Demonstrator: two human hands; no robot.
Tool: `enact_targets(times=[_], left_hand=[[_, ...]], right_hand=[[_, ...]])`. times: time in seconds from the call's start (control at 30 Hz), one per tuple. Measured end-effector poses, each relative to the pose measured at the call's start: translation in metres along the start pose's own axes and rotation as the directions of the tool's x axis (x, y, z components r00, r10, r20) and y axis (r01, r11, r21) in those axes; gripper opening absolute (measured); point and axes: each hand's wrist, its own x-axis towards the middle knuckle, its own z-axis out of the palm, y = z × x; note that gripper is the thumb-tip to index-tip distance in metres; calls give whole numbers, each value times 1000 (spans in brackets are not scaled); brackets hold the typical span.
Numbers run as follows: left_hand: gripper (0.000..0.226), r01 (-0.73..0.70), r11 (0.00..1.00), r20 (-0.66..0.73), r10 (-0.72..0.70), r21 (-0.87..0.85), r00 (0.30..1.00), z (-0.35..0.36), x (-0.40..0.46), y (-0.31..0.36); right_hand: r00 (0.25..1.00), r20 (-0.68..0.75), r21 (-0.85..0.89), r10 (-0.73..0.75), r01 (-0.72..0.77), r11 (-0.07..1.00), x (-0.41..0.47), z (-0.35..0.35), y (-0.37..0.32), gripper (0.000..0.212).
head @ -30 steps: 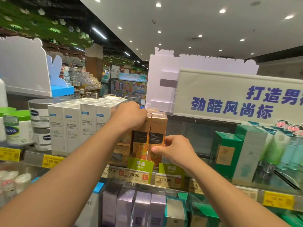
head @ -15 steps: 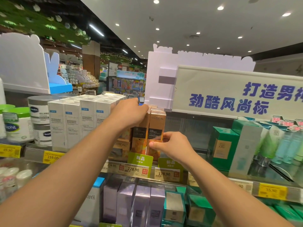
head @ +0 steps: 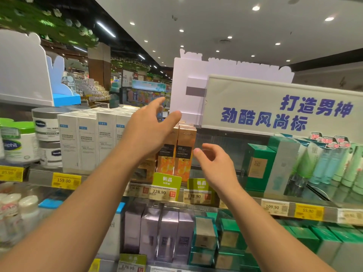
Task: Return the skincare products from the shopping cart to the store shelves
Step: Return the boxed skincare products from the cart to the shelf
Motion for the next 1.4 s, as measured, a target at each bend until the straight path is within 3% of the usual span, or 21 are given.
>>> enact_targets(times=[0.17,0.3,0.43,0.6,0.73,0.9,1.13,1.23,1.4], left_hand=[[78,-49,964,67,69,-261,995,-2,-44,-5],[78,-14,904,120,72,-426,990,5,-79,-14],[68,65,800,251,109,-597,962,28,-113,-17],[64,261,662,456,137,-703,879,80,-161,-12],[67,434,598,640,180,-674,747,123,-210,7],[60,567,616,818,248,-547,519,166,-273,40],[70,650,667,929,308,-365,206,233,-357,119],[61,693,668,947,313,-271,69,258,-398,160],[42,626,759,958,280,-179,-65,300,-468,216]], right_hand=[[993,-106,214,-44,66,975,-38,-16,0,26],[982,-185,377,25,48,925,-75,-23,12,18],[960,-237,531,152,-4,848,-118,-34,30,15],[899,-314,562,305,-83,823,-175,-58,61,25],[825,-374,551,424,-170,817,-234,-93,84,20],[688,-467,552,556,-264,791,-316,-137,108,24],[371,-631,603,681,-317,732,-426,-216,132,26],[237,-672,629,702,-318,709,-468,-247,145,26],[19,-668,713,744,-268,648,-537,-299,172,24]])
